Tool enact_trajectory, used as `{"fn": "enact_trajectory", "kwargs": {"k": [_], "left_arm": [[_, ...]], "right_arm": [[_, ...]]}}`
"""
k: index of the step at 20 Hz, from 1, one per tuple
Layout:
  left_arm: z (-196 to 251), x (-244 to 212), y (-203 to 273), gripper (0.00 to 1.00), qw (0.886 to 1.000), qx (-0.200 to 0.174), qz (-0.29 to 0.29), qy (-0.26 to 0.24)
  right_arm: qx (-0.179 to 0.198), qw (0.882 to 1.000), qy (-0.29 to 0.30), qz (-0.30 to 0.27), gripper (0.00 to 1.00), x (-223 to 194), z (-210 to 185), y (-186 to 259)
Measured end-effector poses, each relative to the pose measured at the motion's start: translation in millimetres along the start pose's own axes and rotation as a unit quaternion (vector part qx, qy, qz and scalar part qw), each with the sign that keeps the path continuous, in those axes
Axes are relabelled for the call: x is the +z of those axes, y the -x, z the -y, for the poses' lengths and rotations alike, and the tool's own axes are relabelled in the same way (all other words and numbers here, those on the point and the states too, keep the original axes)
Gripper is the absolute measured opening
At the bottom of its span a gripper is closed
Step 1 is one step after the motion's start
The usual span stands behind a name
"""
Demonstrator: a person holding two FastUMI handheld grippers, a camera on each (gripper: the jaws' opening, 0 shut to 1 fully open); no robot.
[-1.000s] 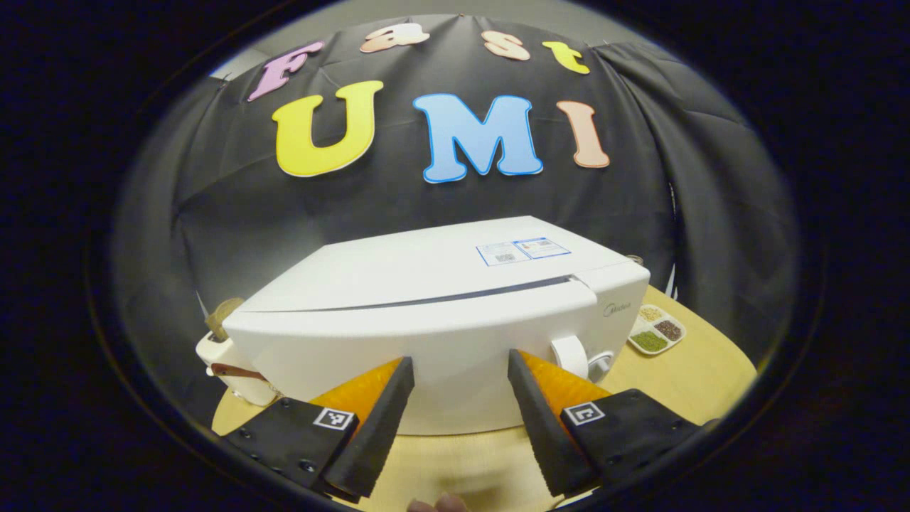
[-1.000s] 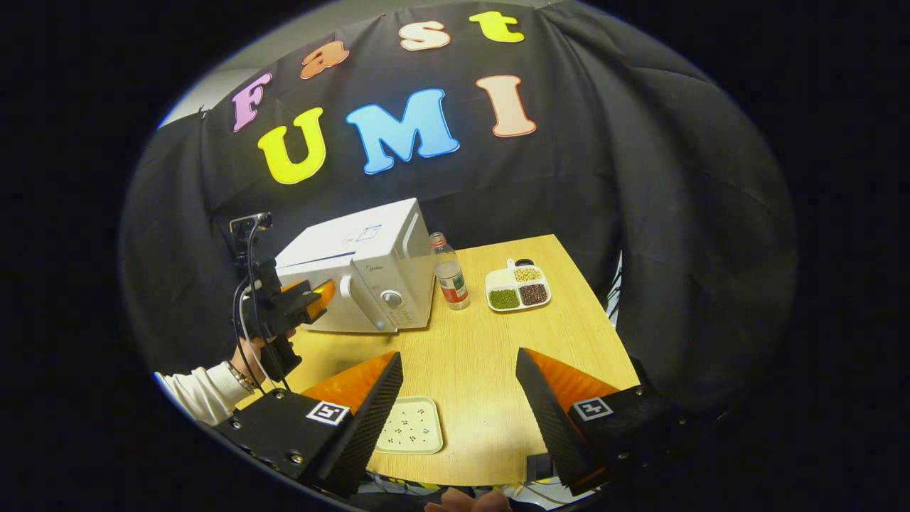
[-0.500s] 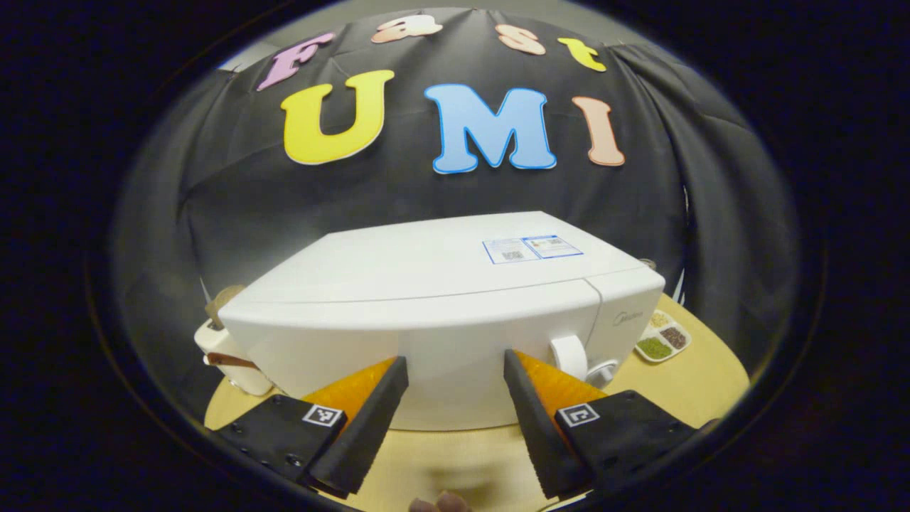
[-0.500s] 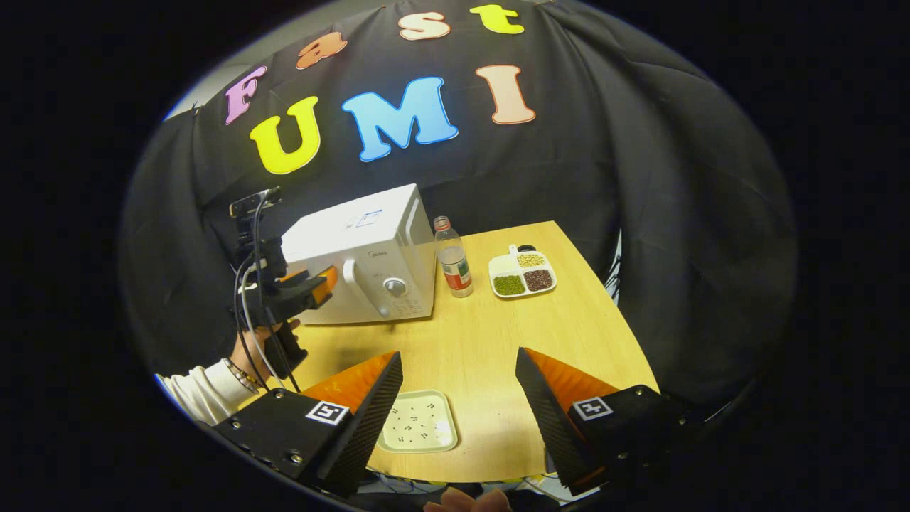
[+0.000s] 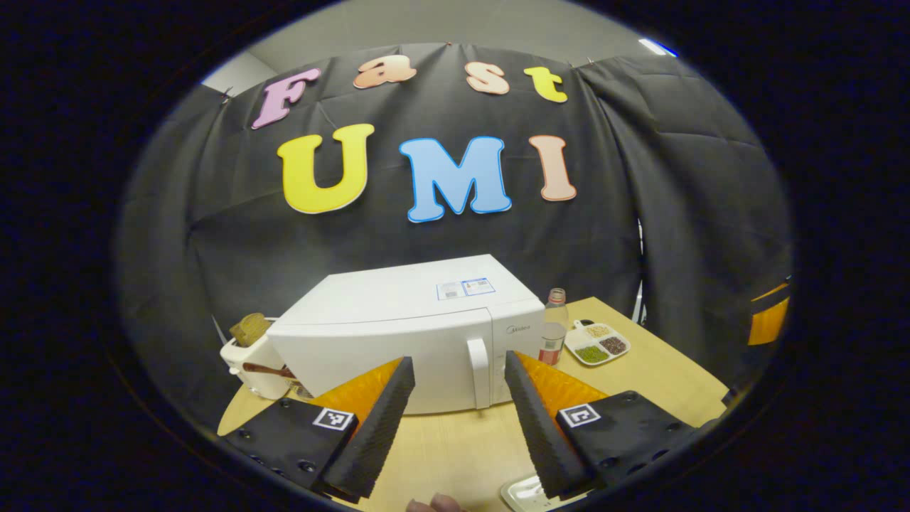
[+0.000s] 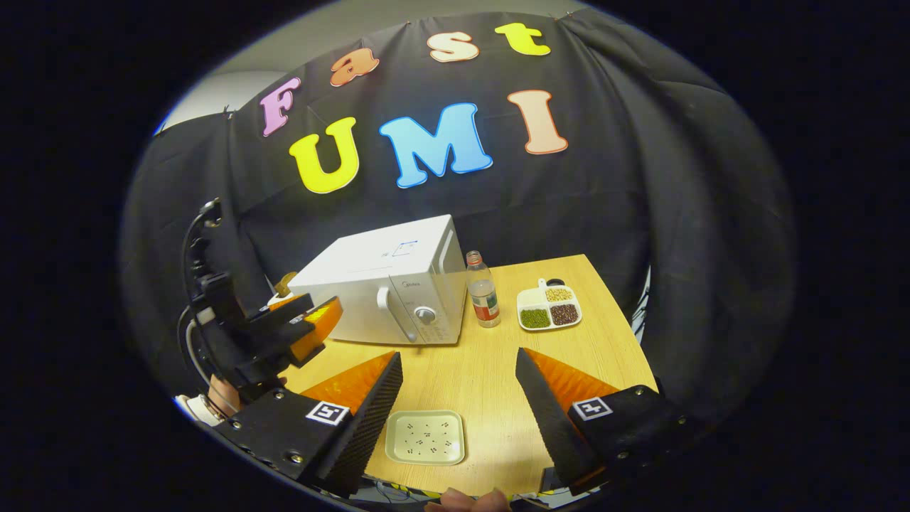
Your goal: Open the microwave oven with the left hand, put the food in, and close the microwave oven.
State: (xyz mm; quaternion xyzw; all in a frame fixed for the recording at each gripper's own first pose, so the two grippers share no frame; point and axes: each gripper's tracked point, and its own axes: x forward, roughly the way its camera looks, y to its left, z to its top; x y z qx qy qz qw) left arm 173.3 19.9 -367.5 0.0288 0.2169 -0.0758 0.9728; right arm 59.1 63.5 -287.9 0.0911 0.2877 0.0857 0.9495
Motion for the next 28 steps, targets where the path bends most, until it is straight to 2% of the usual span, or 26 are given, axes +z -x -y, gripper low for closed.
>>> {"fn": "enact_trajectory", "kwargs": {"k": [4, 7, 8, 11, 14, 19, 20, 23, 24, 26, 28], "left_arm": [[-9, 1, 74, 0.91, 0.998, 0.053, 0.000, 0.031], [-17, 0, 123, 0.88, 0.992, 0.100, -0.013, 0.070], [-19, 10, 140, 0.91, 0.990, 0.115, -0.006, 0.083], [-25, 51, 185, 0.90, 0.986, 0.143, 0.022, 0.088], [-32, 112, 218, 0.87, 0.983, 0.154, 0.072, 0.067], [-29, 222, 266, 0.87, 0.974, 0.129, 0.170, 0.076], [-30, 234, 274, 0.88, 0.972, 0.125, 0.185, 0.077], [-41, 242, 282, 0.89, 0.972, 0.123, 0.191, 0.055], [-49, 240, 285, 0.92, 0.972, 0.131, 0.187, 0.048], [-68, 247, 294, 0.96, 0.966, 0.159, 0.201, 0.039], [-75, 249, 301, 0.98, 0.962, 0.166, 0.215, 0.030]], "right_arm": [[0.033, 0.998, 0.040, 0.025, 0.98, 23, 22, 4], [0.052, 0.996, 0.060, 0.042, 0.98, 37, 31, 7], [0.052, 0.995, 0.070, 0.048, 0.98, 42, 35, 6], [0.047, 0.990, 0.104, 0.077, 0.98, 69, 33, 10], [0.052, 0.983, 0.125, 0.124, 0.98, 108, 8, 32], [0.080, 0.964, 0.158, 0.199, 0.98, 173, -60, 81], [0.073, 0.959, 0.163, 0.219, 0.98, 184, -65, 89], [0.027, 0.950, 0.178, 0.257, 0.98, 203, -70, 100], [0.021, 0.949, 0.179, 0.260, 0.98, 204, -76, 101], [0.020, 0.946, 0.179, 0.270, 0.98, 205, -91, 104], [0.017, 0.940, 0.186, 0.284, 0.98, 210, -102, 108]]}}
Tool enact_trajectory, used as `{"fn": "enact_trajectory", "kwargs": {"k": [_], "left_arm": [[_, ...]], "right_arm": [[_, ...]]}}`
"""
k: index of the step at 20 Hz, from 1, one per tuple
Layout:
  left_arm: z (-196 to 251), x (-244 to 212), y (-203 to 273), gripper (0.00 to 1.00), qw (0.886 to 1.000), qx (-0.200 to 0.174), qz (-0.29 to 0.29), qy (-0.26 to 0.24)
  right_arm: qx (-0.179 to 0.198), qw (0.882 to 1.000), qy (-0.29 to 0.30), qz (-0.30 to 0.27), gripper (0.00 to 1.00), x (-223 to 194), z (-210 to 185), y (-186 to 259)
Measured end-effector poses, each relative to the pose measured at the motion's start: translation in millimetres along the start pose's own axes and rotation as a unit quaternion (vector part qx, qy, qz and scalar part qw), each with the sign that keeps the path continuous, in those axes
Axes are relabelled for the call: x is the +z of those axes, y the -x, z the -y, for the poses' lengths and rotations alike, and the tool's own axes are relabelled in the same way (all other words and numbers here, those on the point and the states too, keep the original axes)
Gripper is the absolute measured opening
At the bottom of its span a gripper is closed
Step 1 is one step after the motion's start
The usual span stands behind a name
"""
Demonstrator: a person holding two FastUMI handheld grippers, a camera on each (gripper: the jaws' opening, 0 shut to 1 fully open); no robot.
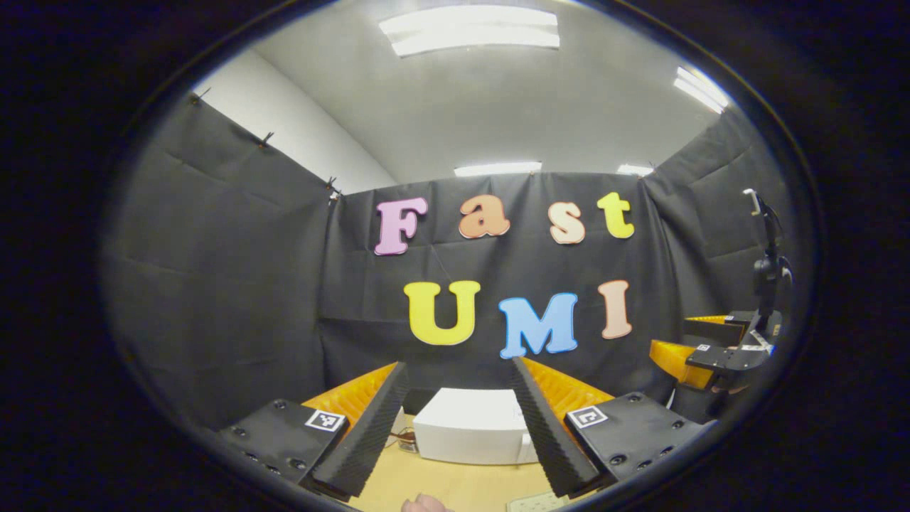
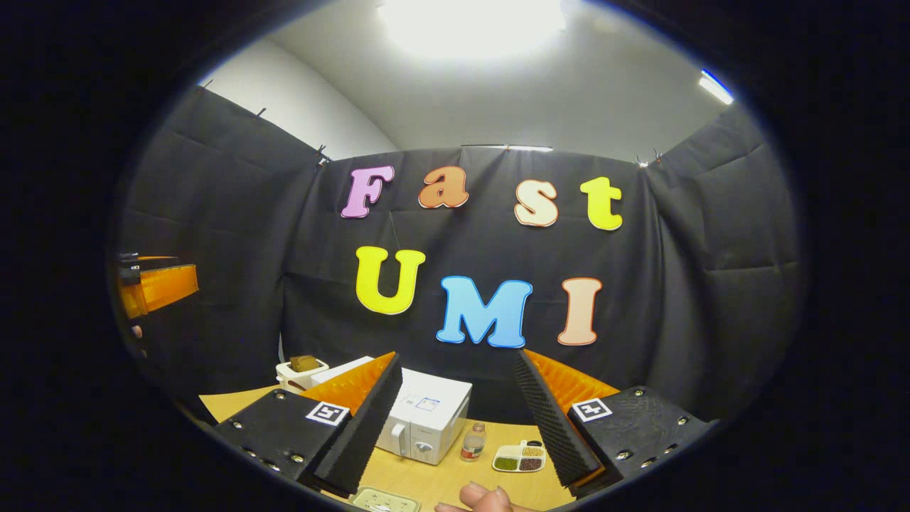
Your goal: Open the microwave oven with the left hand, put the food in, and close the microwave oven.
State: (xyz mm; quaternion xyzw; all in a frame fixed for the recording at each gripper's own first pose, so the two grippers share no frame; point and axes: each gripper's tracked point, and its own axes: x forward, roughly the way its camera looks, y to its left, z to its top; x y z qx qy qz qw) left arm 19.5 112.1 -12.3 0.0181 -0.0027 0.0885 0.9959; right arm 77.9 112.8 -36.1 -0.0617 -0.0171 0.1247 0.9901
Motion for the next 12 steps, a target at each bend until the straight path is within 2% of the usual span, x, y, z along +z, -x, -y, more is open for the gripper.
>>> {"fn": "enact_trajectory", "kwargs": {"k": [2, 3, 4, 5, 8, 12], "left_arm": [[-5, 0, 3, 0.98, 1.000, -0.007, 0.004, -0.007], [-9, -3, 4, 0.97, 1.000, -0.007, 0.003, -0.009], [-14, -5, 4, 0.97, 1.000, -0.006, 0.002, -0.006], [-20, -7, 5, 0.96, 1.000, -0.003, 0.001, 0.002], [-31, -16, 2, 0.96, 0.999, -0.003, -0.008, 0.036], [-46, -29, 1, 0.96, 0.999, 0.005, -0.021, 0.049]], "right_arm": [[0.008, 1.000, 0.006, -0.002, 0.98, 1, -14, -2], [0.015, 1.000, 0.005, -0.003, 0.94, 3, -22, -3], [0.024, 1.000, 0.003, 0.001, 0.98, 7, -28, -5], [0.031, 1.000, -0.001, 0.004, 0.98, 11, -35, -6], [0.033, 0.999, 0.003, 0.006, 0.98, 16, -41, -7], [0.032, 0.999, 0.004, -0.009, 0.98, 11, -44, -8]]}}
